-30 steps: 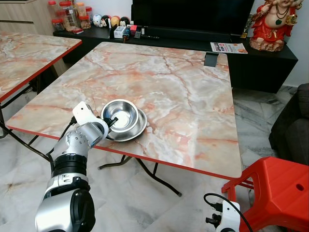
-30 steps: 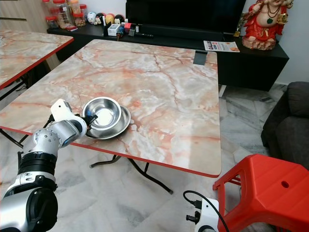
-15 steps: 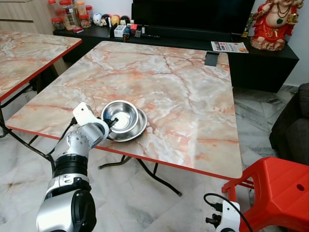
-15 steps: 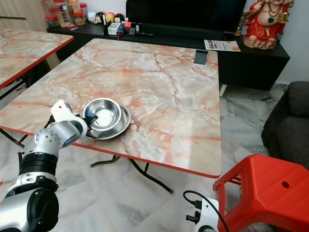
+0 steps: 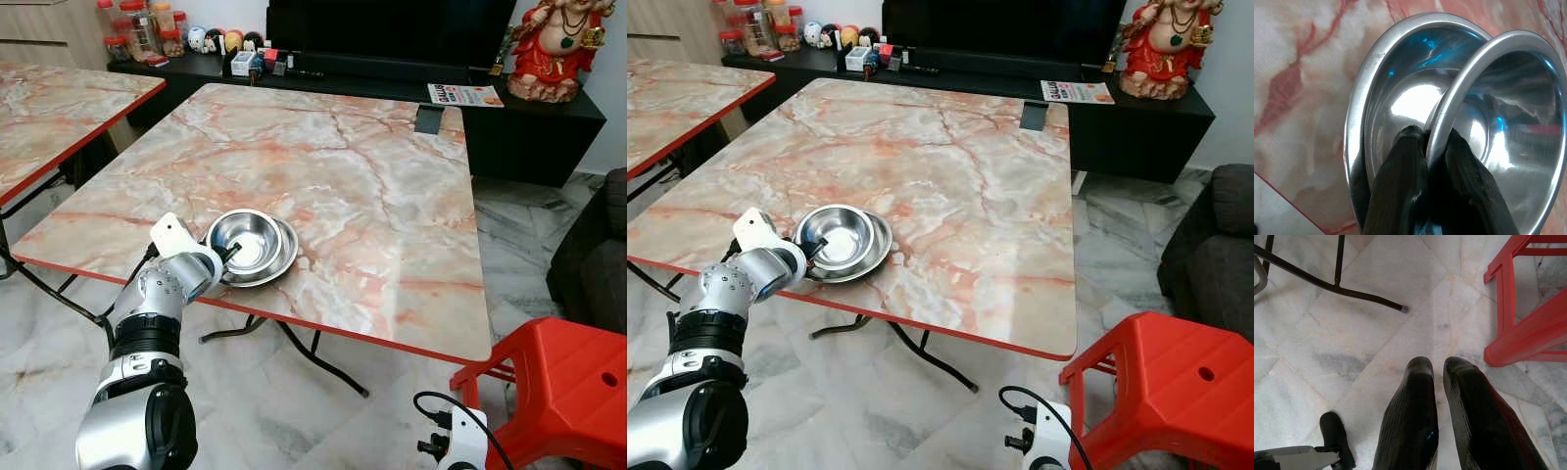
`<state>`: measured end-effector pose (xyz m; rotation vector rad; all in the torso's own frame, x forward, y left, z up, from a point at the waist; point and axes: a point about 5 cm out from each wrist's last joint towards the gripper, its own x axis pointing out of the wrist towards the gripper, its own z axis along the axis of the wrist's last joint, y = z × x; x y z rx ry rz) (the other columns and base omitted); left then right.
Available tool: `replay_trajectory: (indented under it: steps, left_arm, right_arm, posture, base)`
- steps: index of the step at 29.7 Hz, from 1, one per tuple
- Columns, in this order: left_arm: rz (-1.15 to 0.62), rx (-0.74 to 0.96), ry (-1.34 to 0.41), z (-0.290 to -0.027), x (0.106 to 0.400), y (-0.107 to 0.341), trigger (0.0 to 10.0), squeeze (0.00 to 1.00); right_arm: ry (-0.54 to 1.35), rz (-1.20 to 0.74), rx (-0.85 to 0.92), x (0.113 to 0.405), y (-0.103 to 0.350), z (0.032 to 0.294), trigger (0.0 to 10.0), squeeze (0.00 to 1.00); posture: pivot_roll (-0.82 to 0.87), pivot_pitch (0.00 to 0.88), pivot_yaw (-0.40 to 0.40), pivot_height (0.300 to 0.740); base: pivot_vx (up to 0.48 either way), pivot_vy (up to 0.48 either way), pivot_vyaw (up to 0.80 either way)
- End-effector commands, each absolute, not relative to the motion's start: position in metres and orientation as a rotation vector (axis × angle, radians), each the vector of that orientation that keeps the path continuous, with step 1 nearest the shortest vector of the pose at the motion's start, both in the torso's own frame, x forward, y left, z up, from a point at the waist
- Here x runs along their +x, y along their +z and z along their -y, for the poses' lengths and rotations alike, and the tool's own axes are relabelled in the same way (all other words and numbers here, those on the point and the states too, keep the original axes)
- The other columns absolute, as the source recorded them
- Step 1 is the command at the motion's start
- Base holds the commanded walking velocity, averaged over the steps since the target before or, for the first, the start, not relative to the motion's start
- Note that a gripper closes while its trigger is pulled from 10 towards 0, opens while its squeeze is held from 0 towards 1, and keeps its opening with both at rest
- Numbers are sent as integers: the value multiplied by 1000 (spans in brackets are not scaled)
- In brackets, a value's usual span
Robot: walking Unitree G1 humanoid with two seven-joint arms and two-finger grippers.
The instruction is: Setting the table
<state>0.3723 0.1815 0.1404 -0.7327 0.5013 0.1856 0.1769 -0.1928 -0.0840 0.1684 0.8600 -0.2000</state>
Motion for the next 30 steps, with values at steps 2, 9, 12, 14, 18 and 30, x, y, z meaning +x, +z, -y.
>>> replay_trajectory:
  steps: [2,9,12,14,18,30]
  left_arm:
    - [-484,-732,193,-181,375,145,10000,0]
    - [-482,-732,195,-182,375,145,10000,125]
    - [-480,-732,194,-182,376,146,10000,43]
    - [-480,-730,194,-183,376,146,10000,0]
    - [-481,-731,192,-182,376,146,10000,1000]
    - [-480,-725,190,-182,376,147,10000,0]
  right_arm:
    - [-212,-871,175,174,-85,194,10000,0]
    - [-209,-870,174,174,-85,193,10000,0]
    - [-210,-869,175,174,-85,193,10000,0]
    - [-211,-870,176,174,-85,193,10000,0]
    - [-211,-869,176,174,-85,193,10000,0]
    - [-210,-868,179,174,-85,193,10000,0]
  posture:
    - [-10,0,4,740]
    - [-10,0,3,740]
    - [-10,0,4,740]
    - [-10,0,4,740]
    - [-10,0,5,740]
    - [-10,0,6,740]
  base:
    - [0,0,0]
    - [0,0,0]
    - [0,0,0]
    - [0,0,0]
    - [0,0,0]
    - [0,0,0]
